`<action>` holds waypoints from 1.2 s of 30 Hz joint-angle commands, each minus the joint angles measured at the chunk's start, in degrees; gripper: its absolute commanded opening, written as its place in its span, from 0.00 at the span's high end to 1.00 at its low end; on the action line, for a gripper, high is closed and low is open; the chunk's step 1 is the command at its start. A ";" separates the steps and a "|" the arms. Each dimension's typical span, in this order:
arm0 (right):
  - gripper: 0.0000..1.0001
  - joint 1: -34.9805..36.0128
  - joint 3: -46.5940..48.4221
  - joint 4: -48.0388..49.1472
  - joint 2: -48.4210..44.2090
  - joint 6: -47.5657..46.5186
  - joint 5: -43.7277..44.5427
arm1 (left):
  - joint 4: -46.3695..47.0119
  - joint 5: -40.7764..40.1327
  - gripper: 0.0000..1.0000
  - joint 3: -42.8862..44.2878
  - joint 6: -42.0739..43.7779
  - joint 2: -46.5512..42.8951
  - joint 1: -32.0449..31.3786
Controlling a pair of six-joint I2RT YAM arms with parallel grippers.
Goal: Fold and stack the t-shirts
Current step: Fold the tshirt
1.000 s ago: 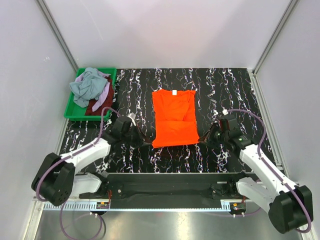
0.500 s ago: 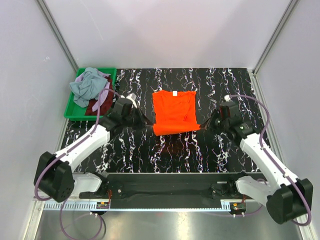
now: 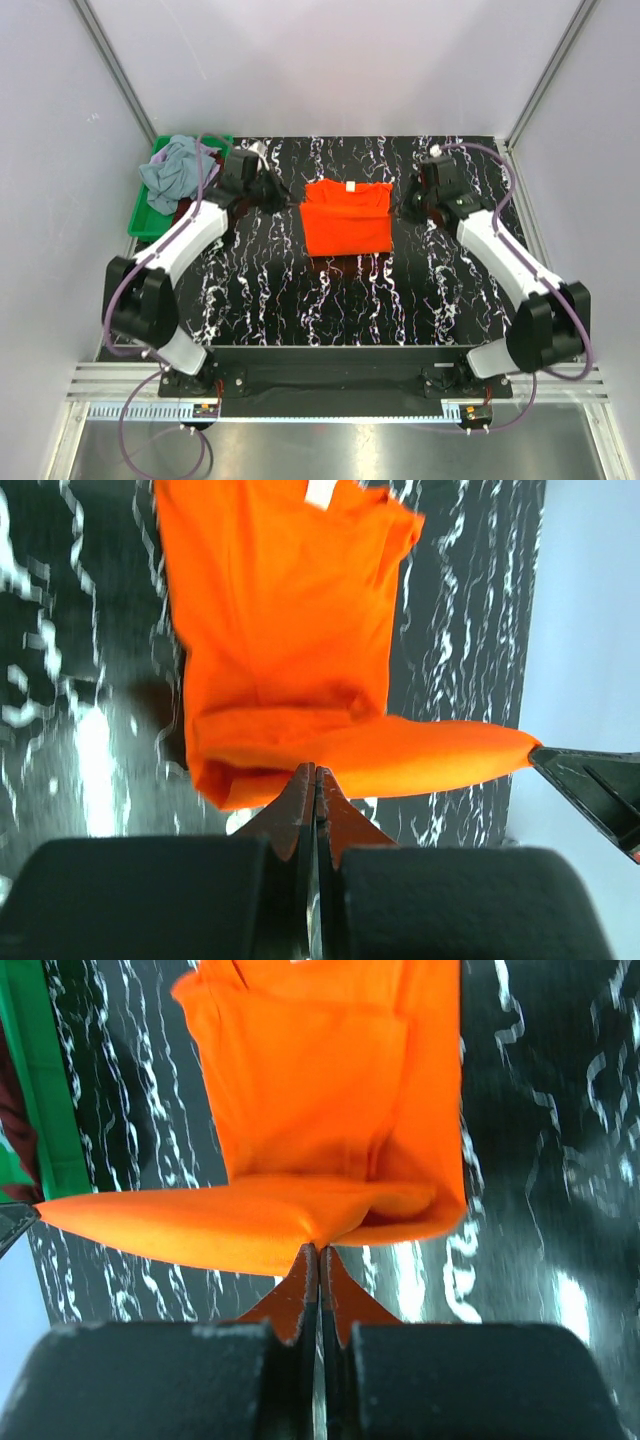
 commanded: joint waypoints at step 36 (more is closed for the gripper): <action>1.00 -8.39 40.39 10.70 44.44 -8.14 -3.19 | 21.67 8.14 1.00 39.37 3.82 43.72 8.85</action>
